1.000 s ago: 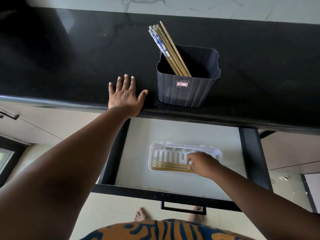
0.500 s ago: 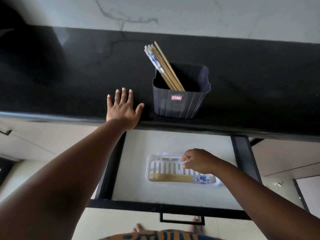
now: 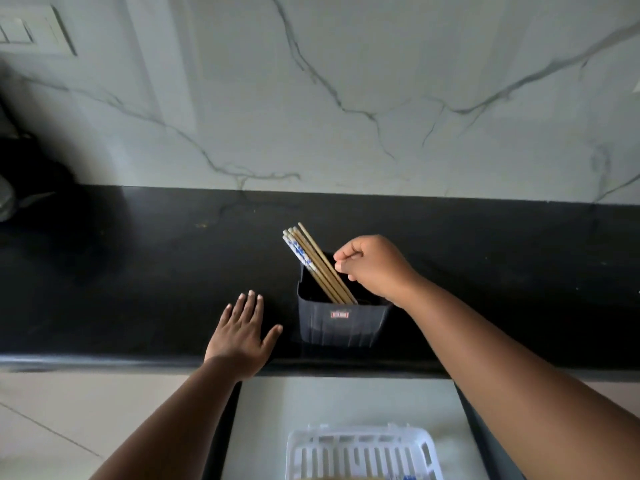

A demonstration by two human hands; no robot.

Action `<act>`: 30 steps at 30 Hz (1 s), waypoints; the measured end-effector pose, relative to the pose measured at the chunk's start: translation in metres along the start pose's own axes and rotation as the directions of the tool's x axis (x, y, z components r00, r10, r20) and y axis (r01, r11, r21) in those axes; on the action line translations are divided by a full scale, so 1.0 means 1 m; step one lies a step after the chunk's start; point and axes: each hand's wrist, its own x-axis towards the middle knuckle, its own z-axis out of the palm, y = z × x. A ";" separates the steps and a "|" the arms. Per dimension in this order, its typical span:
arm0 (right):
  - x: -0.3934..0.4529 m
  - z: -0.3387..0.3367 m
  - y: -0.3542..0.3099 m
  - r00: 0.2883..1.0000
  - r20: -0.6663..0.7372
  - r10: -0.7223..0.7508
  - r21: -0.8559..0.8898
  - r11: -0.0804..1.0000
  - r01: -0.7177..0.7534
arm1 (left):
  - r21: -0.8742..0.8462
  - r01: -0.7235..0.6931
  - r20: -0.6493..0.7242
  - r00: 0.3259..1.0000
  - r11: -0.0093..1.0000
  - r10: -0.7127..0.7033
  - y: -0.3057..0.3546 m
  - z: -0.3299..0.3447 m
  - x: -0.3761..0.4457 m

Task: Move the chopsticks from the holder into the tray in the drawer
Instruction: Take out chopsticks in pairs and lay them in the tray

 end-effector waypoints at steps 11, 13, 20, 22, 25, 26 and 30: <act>0.039 0.040 0.031 0.976 0.097 0.195 -0.079 0.979 -0.187 | -0.036 0.000 -0.022 1.000 0.999 -0.001 -0.001 0.000 -0.001; 0.036 0.040 0.030 0.987 0.066 0.148 -0.124 0.983 -0.139 | -0.039 -0.004 -0.024 1.000 0.999 0.004 -0.001 0.000 -0.001; 0.025 0.049 0.023 0.996 0.005 -0.094 -0.352 0.931 0.090 | -0.047 0.001 -0.030 1.000 0.999 -0.002 0.000 0.000 -0.001; 0.025 0.049 0.021 0.995 0.009 -0.095 -0.386 0.918 0.092 | -0.049 -0.002 -0.034 0.999 0.999 0.001 -0.001 0.000 -0.001; 0.025 0.047 0.018 0.996 0.016 -0.084 -0.413 0.907 0.083 | -0.060 -0.007 -0.036 0.999 0.998 0.005 0.000 0.000 -0.002; 0.025 0.046 0.017 0.997 0.020 -0.077 -0.412 0.908 0.078 | -0.063 -0.007 -0.036 0.999 0.998 0.005 0.000 0.000 -0.001; 0.022 0.046 0.016 0.994 0.008 -0.105 -0.462 0.882 0.097 | -0.069 -0.005 -0.036 0.999 0.998 0.003 -0.001 0.001 -0.001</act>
